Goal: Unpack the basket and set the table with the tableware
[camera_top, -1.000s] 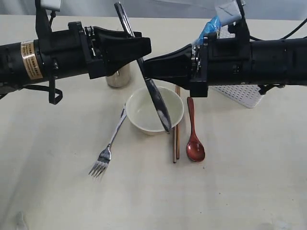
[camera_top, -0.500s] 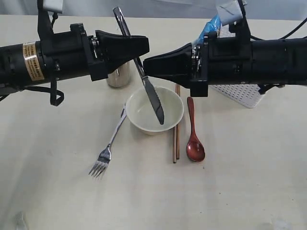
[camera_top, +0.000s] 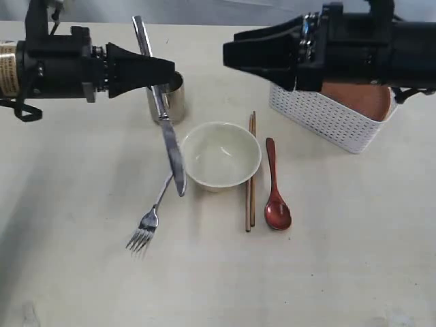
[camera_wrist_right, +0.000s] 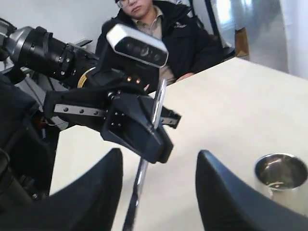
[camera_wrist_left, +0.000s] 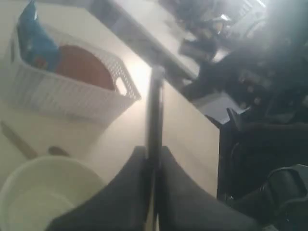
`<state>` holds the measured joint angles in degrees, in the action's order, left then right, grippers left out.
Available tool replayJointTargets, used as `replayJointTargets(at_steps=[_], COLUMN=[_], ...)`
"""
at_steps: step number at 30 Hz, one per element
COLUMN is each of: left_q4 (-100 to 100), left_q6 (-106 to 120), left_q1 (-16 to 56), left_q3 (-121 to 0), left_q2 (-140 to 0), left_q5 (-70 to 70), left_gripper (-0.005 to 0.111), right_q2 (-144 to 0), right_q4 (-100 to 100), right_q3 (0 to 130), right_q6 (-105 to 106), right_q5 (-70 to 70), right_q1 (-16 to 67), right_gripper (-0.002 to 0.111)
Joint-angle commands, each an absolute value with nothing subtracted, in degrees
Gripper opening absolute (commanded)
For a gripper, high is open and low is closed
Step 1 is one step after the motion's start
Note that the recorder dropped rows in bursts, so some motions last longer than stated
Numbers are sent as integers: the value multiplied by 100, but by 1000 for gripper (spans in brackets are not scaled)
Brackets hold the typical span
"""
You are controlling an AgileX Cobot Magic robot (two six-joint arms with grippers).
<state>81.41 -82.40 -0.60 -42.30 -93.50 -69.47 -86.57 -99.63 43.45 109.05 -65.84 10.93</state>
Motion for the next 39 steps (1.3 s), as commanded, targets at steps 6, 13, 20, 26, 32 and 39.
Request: replayJointTargets(at_steps=[6, 13, 20, 26, 32, 39], left_q4=[9859, 9995, 9995, 9995, 9995, 9709], left_q6=[-10224, -10636, -10534, -10298, -10338, -10813], left_q1=[-611, -611, -611, -532, 235, 1036], left_q3=[-4628, -4377, -4368, -4272, -4035, -3899], left_q2=[-9325, -9325, -9325, -9325, -9069, -7896], left_q5=[-6776, -6245, -6625, -6376, -4600, -2479], left_gripper=[0, 0, 0, 0, 0, 0], right_q2=[-8384, -8384, -8384, -8384, -8384, -8384], right_q4=[-9995, -9995, -9995, -9543, -9543, -9543], right_q3=[4382, 4382, 4382, 4382, 4382, 4382], right_q6=[10338, 9981, 9981, 9981, 9981, 9981], right_q5=[-6169, -5050, -5052, -5021, -5021, -5021], right_q1=[599, 599, 599, 599, 599, 599], right_gripper=[46, 46, 46, 46, 46, 46])
